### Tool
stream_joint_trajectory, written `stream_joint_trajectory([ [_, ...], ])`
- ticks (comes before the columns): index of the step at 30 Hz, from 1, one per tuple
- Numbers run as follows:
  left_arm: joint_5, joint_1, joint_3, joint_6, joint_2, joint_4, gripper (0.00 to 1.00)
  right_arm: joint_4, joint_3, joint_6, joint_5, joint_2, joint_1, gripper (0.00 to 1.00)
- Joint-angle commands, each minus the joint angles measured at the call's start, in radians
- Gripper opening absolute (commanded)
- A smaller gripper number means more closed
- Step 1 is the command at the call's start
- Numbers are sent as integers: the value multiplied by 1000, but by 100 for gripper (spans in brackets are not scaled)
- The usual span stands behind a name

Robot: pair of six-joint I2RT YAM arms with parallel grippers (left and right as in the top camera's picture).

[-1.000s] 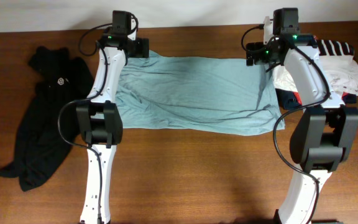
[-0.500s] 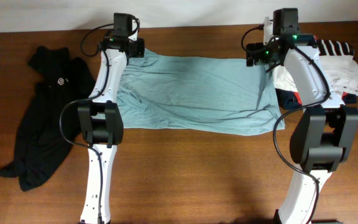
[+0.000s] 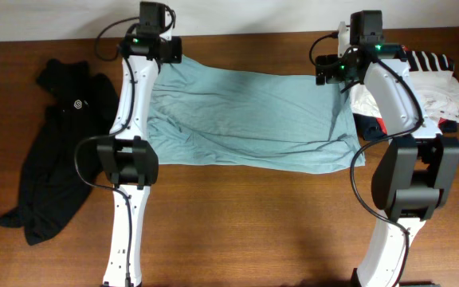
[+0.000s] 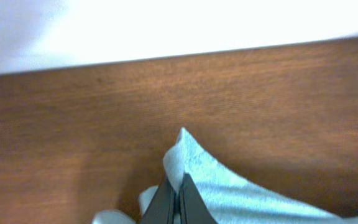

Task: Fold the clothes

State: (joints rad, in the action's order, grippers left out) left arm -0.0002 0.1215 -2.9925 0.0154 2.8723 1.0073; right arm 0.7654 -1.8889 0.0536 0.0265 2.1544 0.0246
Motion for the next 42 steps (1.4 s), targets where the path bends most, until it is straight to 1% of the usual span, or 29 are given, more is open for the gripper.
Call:
stream_joint_trajectory([
  [1,-15,0,-98,-9,0,69,1,-19,-21,2,21,-2,1,95],
  [4,-16,0,-130,-9,0,109,1,-42,-21,2,38,-1,-1,95],
  [5,-23,0,-133,-9,0,116,1,-51,-21,2,37,-1,-2,91],
  [8,-56,0,-133,-9,0,137,0,-80,-21,3,37,11,-1,90],
  [17,-143,-3,-133,-9,0,181,1,-143,-21,2,38,119,-5,90],
  [22,-147,-23,-133,-8,0,222,1,-158,-21,2,44,154,-5,90],
  [31,-146,-67,-134,-3,0,268,1,-199,-21,21,40,160,-4,90],
  [42,-136,-76,-134,-2,0,277,1,-255,-21,21,40,225,-5,90],
])
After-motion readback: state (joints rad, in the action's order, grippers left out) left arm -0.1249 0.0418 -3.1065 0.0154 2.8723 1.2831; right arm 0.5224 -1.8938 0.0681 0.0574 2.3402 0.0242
